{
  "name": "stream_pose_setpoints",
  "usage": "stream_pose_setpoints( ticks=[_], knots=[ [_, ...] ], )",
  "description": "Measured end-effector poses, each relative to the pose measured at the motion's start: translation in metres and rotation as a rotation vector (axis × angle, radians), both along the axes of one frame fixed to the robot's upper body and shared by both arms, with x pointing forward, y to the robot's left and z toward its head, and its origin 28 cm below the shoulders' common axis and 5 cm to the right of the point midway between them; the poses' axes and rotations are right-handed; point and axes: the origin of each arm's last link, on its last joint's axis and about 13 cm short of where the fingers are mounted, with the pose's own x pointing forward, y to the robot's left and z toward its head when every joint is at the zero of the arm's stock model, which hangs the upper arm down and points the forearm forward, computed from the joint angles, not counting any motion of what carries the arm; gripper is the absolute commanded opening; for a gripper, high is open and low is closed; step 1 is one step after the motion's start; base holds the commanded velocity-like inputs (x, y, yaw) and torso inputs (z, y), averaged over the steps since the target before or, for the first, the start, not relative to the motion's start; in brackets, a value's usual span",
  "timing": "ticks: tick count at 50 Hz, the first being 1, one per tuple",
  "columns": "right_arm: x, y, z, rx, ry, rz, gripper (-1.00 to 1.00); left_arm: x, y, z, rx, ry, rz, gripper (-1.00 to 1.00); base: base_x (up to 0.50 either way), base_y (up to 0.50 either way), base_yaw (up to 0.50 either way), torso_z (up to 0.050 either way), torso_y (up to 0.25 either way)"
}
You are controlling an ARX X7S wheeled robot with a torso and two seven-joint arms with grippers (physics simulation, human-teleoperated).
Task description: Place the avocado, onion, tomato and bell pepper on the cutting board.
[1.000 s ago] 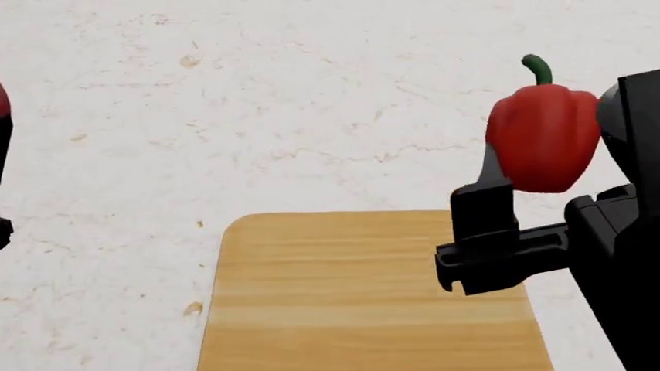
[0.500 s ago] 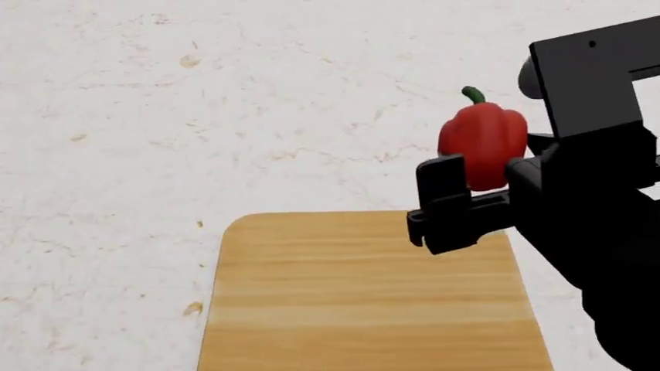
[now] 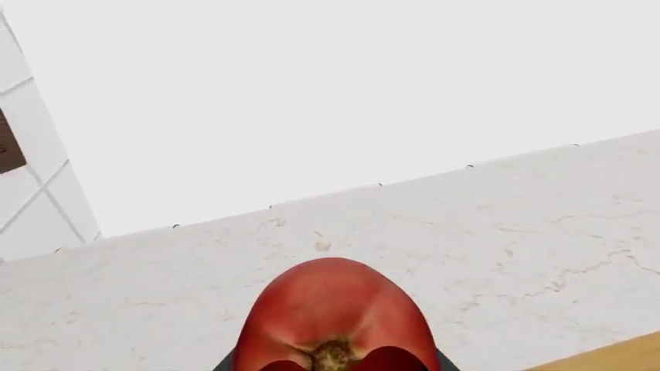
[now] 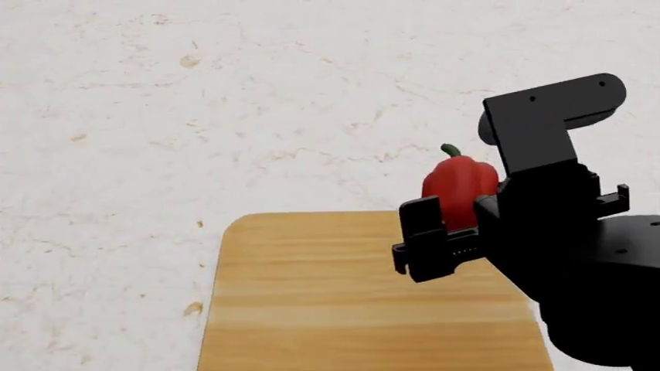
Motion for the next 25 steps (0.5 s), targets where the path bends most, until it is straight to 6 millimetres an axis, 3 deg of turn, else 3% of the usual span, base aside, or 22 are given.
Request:
stream_pose_setpoints(
  ticks=[24,25],
  knots=[
    [0.009,0.001,-0.029,-0.022,0.079,-0.004,-1.00,-0.003,0.002,0.000,0.001,-0.005,0.013,-1.00,0.00,0.00,0.00,0.000,0.000],
    [0.009,0.002,-0.029,-0.022,0.080,-0.005,1.00,-0.003,0.002,0.000,0.000,-0.005,0.014,-1.00,0.00,0.00,0.00,0.000,0.000]
  ],
)
